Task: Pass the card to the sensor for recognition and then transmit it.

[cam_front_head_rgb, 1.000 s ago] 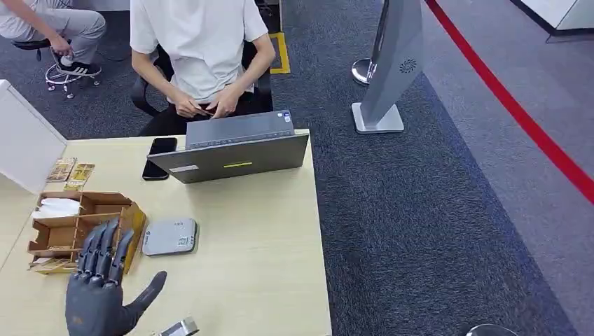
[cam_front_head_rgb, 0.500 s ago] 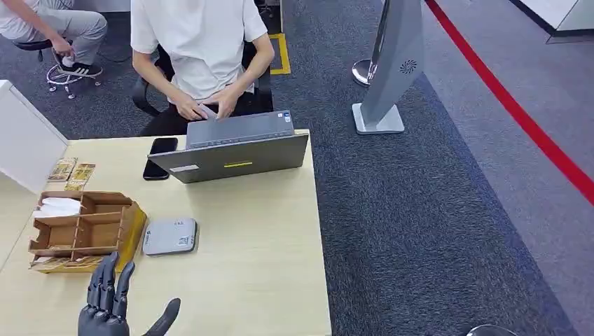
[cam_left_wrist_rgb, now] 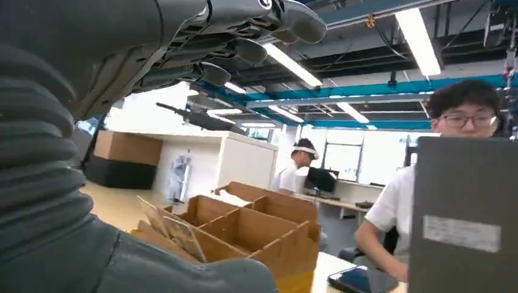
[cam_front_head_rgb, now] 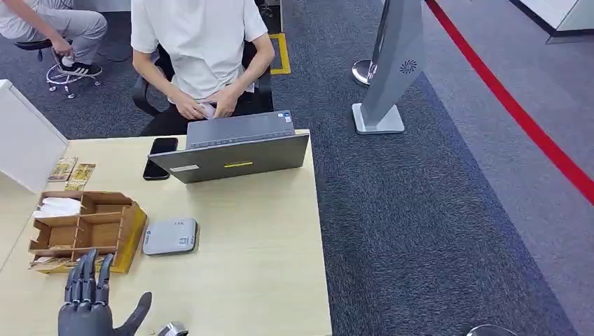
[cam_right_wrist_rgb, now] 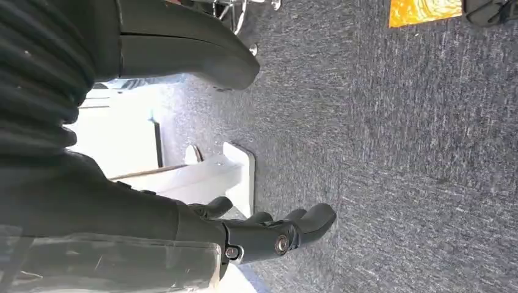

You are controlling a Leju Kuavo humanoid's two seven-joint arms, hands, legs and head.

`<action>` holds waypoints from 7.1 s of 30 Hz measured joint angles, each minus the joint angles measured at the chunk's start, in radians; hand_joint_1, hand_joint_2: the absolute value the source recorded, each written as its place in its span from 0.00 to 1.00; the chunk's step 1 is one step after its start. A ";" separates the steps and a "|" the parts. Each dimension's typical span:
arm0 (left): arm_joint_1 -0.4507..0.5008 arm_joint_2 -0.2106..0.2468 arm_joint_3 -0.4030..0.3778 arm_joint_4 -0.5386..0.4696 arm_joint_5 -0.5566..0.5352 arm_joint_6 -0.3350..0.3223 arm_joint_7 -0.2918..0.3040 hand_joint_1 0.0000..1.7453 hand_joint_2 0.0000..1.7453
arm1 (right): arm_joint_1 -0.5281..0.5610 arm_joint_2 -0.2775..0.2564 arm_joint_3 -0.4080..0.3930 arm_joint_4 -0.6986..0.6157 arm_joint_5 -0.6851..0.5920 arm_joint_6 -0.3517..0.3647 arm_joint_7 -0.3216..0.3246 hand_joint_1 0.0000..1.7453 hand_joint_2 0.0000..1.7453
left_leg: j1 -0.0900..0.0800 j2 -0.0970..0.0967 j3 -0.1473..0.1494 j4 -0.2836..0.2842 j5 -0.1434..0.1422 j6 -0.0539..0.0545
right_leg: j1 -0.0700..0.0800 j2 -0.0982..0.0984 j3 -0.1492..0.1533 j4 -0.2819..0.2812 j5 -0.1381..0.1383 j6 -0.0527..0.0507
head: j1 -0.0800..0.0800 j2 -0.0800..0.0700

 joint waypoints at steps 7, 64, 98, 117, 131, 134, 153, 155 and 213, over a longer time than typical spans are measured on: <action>-0.089 -0.026 0.195 0.120 -0.036 0.000 -0.041 0.00 1.00 | 0.000 0.000 0.002 0.000 0.017 0.003 -0.003 0.00 1.00 | 0.000 0.000 0.000 0.000 0.000 0.000 | 0.000 0.000 0.000 0.000 0.000 0.000 | 0.000 0.000; -0.394 -0.027 0.439 0.423 -0.200 0.001 0.061 0.00 1.00 | -0.006 0.000 0.053 0.000 0.090 0.022 -0.017 0.00 1.00 | 0.000 -0.001 0.001 0.000 0.001 0.000 | 0.000 0.000 0.001 0.000 0.001 0.000 | 0.000 0.000; -0.293 0.110 0.153 0.385 -0.195 0.001 0.342 0.00 1.00 | -0.005 0.000 0.053 0.000 0.082 0.023 -0.014 0.00 1.00 | 0.000 -0.001 0.000 0.000 0.001 0.000 | 0.000 0.000 0.000 0.000 0.001 0.000 | 0.000 0.000; -0.225 0.234 -0.015 0.309 -0.201 -0.072 0.488 0.00 1.00 | -0.005 0.000 0.052 0.000 0.056 0.021 -0.013 0.00 1.00 | 0.000 -0.001 0.000 0.000 0.001 0.000 | 0.000 0.000 0.000 0.000 0.001 0.000 | 0.000 0.000; -0.175 0.290 -0.066 0.184 -0.213 -0.104 0.516 0.00 1.00 | -0.005 -0.001 0.051 0.000 0.051 0.021 -0.013 0.00 1.00 | 0.000 -0.001 0.000 0.000 0.001 0.000 | 0.000 0.000 0.000 0.000 0.001 0.000 | 0.000 0.000; -0.173 0.293 -0.067 0.176 -0.213 -0.105 0.516 0.00 1.00 | -0.005 -0.001 0.051 0.000 0.052 0.021 -0.013 0.00 1.00 | 0.000 -0.001 0.000 0.000 0.001 0.000 | 0.000 0.000 0.000 0.000 0.001 0.000 | 0.000 0.000; -0.160 0.322 -0.086 0.132 -0.227 -0.138 0.548 0.00 1.00 | -0.005 -0.002 0.049 0.000 0.050 0.021 -0.013 0.00 1.00 | 0.000 -0.001 0.000 0.000 0.001 0.000 | 0.000 0.000 0.000 0.000 0.001 0.000 | 0.000 0.000; -0.156 0.337 -0.094 0.107 -0.236 -0.160 0.562 0.00 1.00 | -0.005 -0.003 0.049 0.000 0.048 0.021 -0.011 0.00 1.00 | 0.000 -0.001 0.000 0.000 0.001 0.000 | 0.000 0.000 0.000 0.000 0.001 0.000 | 0.000 0.000; -0.300 0.465 -0.151 0.165 -0.203 -0.518 0.671 1.00 1.00 | -0.002 -0.008 0.048 0.000 0.036 0.021 0.000 0.00 1.00 | 0.001 0.000 0.000 0.000 0.002 -0.001 | 0.001 0.000 -0.001 0.000 0.001 -0.001 | 0.000 0.000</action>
